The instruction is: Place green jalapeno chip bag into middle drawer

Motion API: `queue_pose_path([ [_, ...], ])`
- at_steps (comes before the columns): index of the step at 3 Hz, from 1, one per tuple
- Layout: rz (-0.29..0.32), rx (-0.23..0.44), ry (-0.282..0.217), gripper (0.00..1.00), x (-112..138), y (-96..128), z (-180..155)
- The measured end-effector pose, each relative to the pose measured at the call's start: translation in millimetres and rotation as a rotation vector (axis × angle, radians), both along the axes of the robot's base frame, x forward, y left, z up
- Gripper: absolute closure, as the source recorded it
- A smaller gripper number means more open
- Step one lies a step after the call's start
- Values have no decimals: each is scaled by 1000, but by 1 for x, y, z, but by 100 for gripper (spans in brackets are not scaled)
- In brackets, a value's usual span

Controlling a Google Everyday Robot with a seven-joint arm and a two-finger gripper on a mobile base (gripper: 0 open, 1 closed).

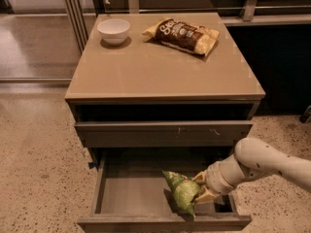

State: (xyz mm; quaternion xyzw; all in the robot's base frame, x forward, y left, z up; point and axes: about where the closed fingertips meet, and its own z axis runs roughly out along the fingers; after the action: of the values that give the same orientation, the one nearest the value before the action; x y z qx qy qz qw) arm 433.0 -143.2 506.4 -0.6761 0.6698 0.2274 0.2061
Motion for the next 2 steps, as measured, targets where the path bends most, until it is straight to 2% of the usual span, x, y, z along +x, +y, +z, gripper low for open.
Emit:
queue_pose_path([
  [1,2,-33,-90,100,14,2,-27],
  [2,-19,-20,-177,100,37,4,-43],
])
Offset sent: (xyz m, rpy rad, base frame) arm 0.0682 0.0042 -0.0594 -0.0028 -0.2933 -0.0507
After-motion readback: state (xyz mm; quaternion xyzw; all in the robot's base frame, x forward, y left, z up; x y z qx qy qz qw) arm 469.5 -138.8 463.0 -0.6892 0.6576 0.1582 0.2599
